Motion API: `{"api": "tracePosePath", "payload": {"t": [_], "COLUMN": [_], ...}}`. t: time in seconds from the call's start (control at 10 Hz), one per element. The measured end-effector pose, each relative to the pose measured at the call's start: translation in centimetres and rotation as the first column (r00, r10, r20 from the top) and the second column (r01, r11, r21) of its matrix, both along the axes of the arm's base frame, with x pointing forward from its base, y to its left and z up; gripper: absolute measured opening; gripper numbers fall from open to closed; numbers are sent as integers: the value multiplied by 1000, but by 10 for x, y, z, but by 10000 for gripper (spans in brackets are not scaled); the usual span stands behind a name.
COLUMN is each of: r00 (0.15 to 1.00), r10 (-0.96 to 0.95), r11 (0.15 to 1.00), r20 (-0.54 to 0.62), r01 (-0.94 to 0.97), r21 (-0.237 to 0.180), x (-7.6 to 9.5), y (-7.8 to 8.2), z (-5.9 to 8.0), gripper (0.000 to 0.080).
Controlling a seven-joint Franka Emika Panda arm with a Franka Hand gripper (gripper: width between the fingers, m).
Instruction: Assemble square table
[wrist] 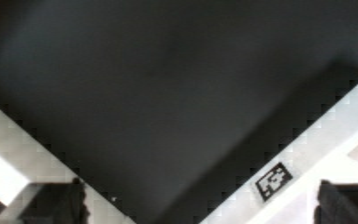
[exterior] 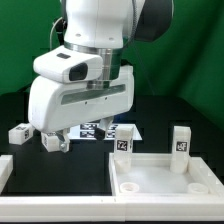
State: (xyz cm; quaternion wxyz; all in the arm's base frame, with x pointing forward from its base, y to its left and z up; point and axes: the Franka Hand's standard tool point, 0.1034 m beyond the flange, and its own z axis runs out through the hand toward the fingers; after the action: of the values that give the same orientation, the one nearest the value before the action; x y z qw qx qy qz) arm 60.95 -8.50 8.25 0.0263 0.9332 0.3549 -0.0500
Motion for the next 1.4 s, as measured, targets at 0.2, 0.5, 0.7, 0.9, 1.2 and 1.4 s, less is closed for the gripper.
{"api": "tracePosePath", "payload": {"t": [0.2, 0.5, 0.7, 0.9, 1.2, 1.4], "r00": [990, 939, 910, 850, 758, 771], "r10": [-55, -147, -148, -191, -299, -292], "r11": [998, 980, 977, 965, 932, 933], "r20": [-132, -311, -388, -491, -580, -567], "r01": [49, 96, 74, 70, 101, 100], "r21": [-44, -172, -199, -255, -348, -344], "x": [-32, -64, -60, -88, -118, -114], "y": [-19, -12, -2, -15, -42, -41], "z": [-3, -9, -14, -21, -28, -30], "gripper": [649, 649, 649, 649, 649, 649]}}
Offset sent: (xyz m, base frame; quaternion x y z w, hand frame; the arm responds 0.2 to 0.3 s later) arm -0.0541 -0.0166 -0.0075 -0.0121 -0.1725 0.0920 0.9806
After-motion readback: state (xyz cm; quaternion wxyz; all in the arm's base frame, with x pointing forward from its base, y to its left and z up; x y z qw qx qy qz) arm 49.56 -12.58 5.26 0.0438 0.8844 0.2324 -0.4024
